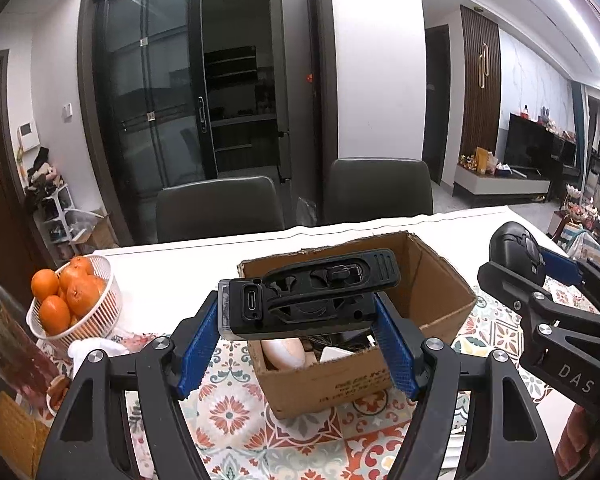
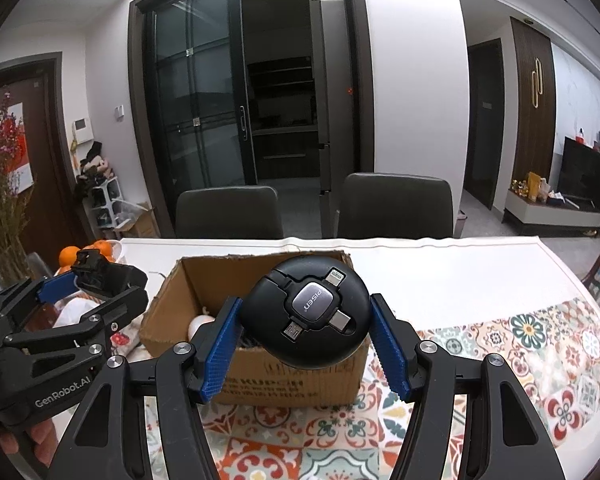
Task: Organize rigid objects
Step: 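Lift the black device in the left tool while the right tool carries the round gadget over the box, then open the left tool dropping the black device into the box while the right tool releases the gadget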
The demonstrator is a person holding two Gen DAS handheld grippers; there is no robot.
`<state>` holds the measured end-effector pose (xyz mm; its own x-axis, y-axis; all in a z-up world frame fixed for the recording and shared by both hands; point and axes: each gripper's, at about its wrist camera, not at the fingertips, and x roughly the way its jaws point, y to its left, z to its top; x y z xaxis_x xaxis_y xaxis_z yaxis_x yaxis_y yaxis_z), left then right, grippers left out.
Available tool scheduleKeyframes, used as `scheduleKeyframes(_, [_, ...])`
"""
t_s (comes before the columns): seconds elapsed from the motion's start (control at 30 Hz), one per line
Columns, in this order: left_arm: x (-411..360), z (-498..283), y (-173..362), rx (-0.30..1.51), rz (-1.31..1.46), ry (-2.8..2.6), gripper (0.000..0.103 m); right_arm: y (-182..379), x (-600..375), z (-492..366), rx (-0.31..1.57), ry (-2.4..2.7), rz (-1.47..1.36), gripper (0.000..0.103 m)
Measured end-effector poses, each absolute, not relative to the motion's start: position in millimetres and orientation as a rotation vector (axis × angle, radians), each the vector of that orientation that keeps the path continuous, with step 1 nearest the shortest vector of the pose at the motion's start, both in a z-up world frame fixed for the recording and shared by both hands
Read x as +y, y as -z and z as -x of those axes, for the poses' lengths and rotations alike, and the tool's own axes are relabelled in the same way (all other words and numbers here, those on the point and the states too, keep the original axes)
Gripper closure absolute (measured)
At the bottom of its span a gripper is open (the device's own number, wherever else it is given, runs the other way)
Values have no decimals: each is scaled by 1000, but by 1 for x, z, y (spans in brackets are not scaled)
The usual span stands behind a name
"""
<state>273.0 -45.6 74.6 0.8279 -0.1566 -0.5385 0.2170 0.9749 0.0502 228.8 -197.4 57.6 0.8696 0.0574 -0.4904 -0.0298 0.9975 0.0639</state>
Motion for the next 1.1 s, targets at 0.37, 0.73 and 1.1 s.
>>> scheduleKeyframes(0.37, [-46, -305, -67, 617, -127, 198, 30, -57, -191, -265, 558, -67, -17, 40])
scheduleKeyframes(0.73, [-52, -346, -48, 731, -161, 227, 30, -43, -192, -318, 665, -103, -7, 40])
scheduleKeyframes(1.1, [-59, -369, -34, 811, -180, 255, 30, -24, -192, -343, 741, -131, -29, 40])
